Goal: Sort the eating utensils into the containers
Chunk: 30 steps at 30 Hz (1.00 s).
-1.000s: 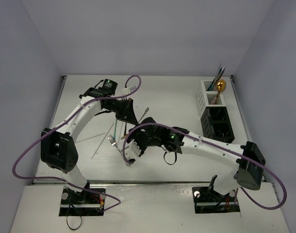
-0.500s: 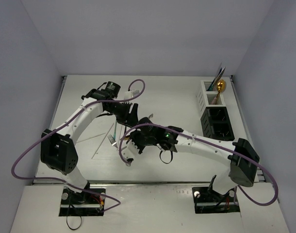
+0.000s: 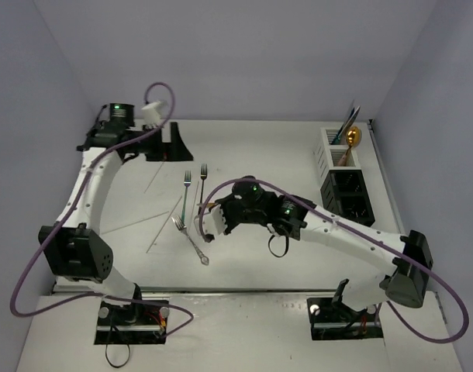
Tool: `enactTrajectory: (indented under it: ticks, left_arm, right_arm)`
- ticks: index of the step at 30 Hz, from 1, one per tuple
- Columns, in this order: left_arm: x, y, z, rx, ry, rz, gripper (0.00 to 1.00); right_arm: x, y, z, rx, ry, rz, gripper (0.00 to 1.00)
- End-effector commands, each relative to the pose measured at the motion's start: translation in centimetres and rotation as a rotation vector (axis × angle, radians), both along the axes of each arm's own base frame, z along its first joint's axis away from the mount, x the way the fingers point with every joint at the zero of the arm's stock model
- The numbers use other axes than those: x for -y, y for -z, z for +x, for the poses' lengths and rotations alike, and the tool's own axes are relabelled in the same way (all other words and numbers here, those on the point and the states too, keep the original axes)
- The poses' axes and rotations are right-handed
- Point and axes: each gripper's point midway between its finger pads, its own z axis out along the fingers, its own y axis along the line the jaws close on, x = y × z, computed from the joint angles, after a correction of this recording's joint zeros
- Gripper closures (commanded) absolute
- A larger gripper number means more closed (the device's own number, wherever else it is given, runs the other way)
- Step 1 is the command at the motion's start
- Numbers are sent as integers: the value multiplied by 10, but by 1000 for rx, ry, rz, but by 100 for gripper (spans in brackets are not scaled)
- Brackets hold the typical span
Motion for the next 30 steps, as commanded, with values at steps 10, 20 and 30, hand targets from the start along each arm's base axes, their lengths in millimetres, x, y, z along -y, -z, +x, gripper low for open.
enactTrajectory:
  ticks: [10, 20, 30]
  left_arm:
    - [-71, -7, 37, 302, -289, 102, 6]
    - [-79, 24, 47, 280, -285, 181, 6]
    - [-85, 48, 47, 249, -282, 229, 6]
  right_arm:
    - [262, -161, 179, -304, 1043, 1119, 100]
    - [443, -147, 218, -242, 1410, 1547, 100]
    - [464, -120, 262, -248, 1407, 1681, 100]
